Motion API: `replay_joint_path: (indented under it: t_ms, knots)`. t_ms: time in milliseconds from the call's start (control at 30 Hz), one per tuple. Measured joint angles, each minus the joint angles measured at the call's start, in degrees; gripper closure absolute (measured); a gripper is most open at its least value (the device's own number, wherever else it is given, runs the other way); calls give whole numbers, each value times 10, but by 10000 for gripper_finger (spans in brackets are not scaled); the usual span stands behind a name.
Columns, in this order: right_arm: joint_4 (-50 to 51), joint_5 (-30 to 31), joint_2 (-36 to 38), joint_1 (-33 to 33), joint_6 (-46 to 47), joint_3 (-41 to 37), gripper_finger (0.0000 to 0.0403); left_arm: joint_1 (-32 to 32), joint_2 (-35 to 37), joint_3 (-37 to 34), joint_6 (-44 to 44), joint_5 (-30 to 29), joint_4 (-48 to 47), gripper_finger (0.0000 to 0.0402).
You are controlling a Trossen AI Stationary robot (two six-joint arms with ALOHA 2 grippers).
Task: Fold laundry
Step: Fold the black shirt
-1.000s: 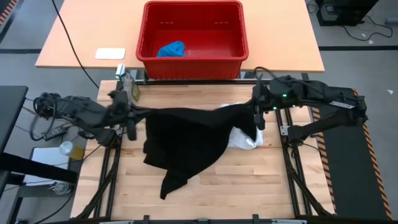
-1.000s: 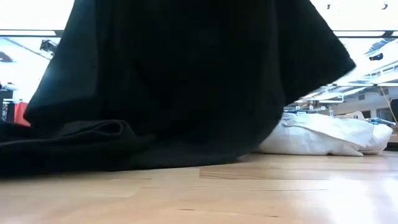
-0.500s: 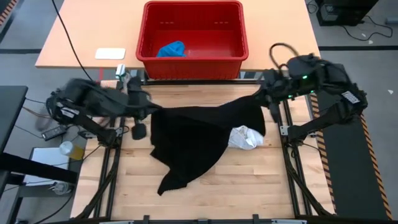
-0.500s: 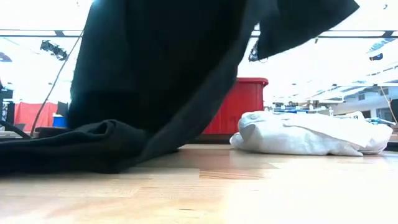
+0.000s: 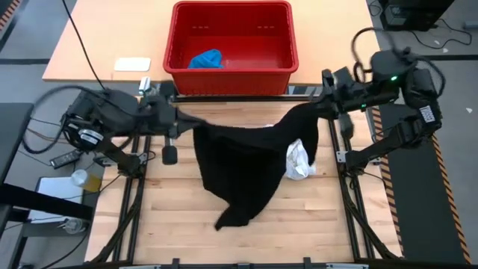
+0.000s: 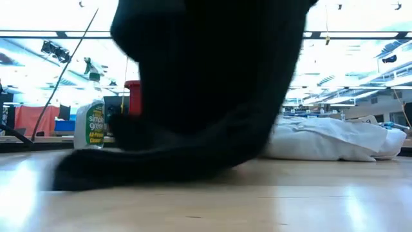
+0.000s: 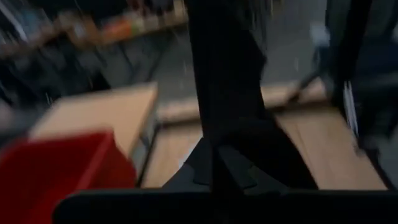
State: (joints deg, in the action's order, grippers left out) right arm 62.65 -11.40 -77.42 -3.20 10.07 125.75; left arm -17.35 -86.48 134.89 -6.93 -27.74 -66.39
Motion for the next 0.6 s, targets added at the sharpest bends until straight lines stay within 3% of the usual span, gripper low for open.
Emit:
replay_joint_path:
  t_ms: [100,200,300,367,433,533,600]
  knots:
    - [-62,-43,-1,-1,-15,7,396,9,6,1,-57,2,114,399]
    - [-107,-94,-3,-8,-12,7,396,11,21,1,-77,48,216,399]
    - [-109,-76,1,-19,-24,7,396,21,40,2,-75,67,261,399]
    - [-92,-24,4,-29,-58,8,395,29,51,2,-75,35,239,399]
    - [-66,44,2,-40,-105,8,395,44,52,2,-80,-33,202,399]
    - [-45,183,-14,-57,-180,6,395,74,50,1,-116,-152,135,399]
    - [-55,282,-29,-72,-228,6,395,110,44,0,-145,-192,103,399]
